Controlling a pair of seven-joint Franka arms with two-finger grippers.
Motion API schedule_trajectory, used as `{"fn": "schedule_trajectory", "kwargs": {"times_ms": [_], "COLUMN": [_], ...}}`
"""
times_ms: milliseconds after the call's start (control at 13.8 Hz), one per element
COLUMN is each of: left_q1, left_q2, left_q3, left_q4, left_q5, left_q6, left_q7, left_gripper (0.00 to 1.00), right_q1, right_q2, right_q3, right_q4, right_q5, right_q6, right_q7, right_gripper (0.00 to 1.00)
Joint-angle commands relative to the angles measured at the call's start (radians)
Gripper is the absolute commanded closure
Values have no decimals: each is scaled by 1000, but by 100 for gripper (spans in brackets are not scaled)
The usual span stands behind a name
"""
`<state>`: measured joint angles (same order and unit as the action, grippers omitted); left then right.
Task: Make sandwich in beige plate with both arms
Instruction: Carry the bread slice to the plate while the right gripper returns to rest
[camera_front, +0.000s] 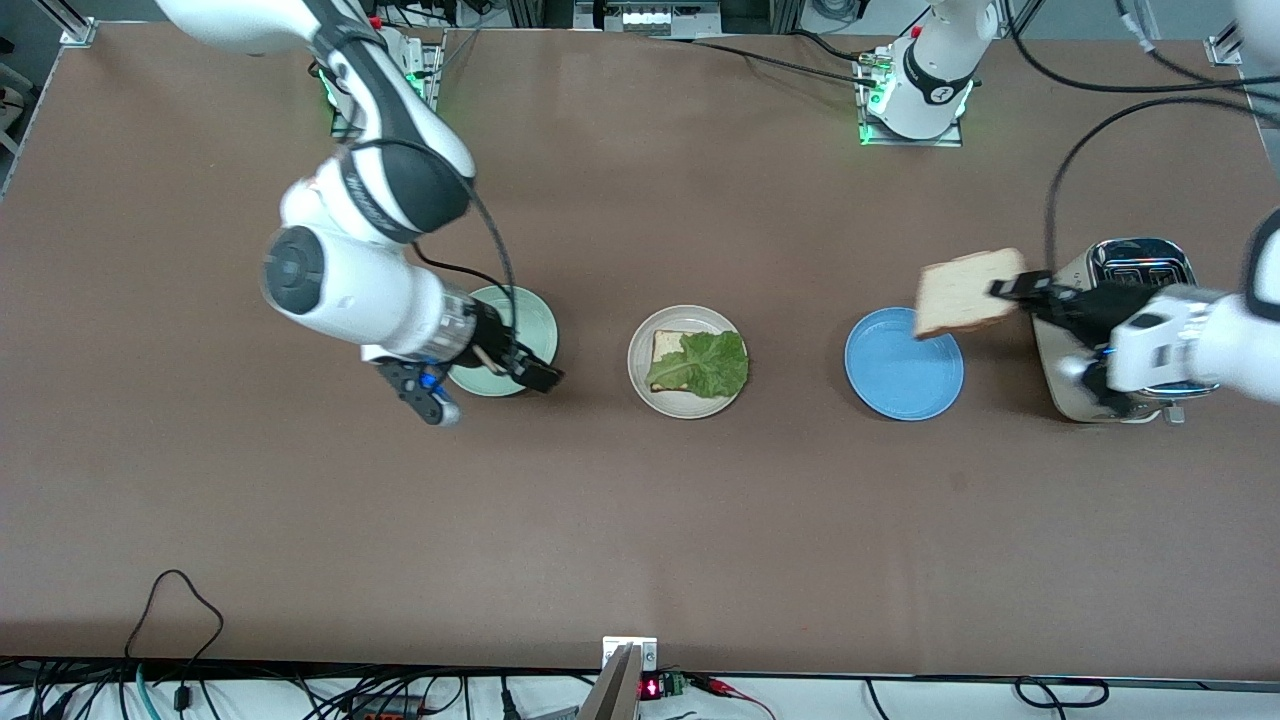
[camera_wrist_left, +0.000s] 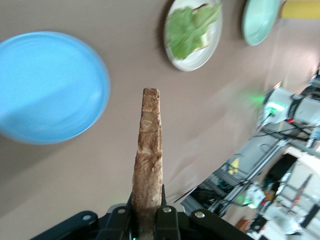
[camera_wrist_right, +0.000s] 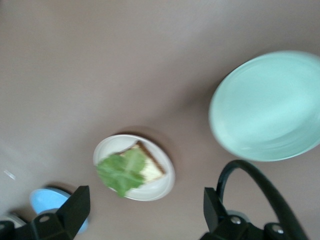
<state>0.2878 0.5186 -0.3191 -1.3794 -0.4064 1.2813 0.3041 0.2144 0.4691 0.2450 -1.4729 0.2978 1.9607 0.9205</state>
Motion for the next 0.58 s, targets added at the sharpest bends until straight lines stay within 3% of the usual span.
{"fn": "schedule_trajectory", "kwargs": {"times_ms": [0, 145, 509], "left_q1": [-102, -165, -265], "left_q2": [67, 102, 215], "left_q3": [3, 3, 3], "left_q4": [2, 0, 0], "left_q5": [-102, -176, -331], "left_q6": [74, 139, 308], "left_q7": [-69, -79, -76], "left_gripper": [100, 100, 100], "right_q1": [-137, -200, -349], "right_q2": [-107, -162, -273], "right_q3": [10, 10, 7], "right_q4": [-70, -70, -70], "right_q5": [-20, -98, -265], "right_q6": [-147, -238, -301], "right_q7": [-296, -570, -875], "right_gripper": [0, 0, 0]}}
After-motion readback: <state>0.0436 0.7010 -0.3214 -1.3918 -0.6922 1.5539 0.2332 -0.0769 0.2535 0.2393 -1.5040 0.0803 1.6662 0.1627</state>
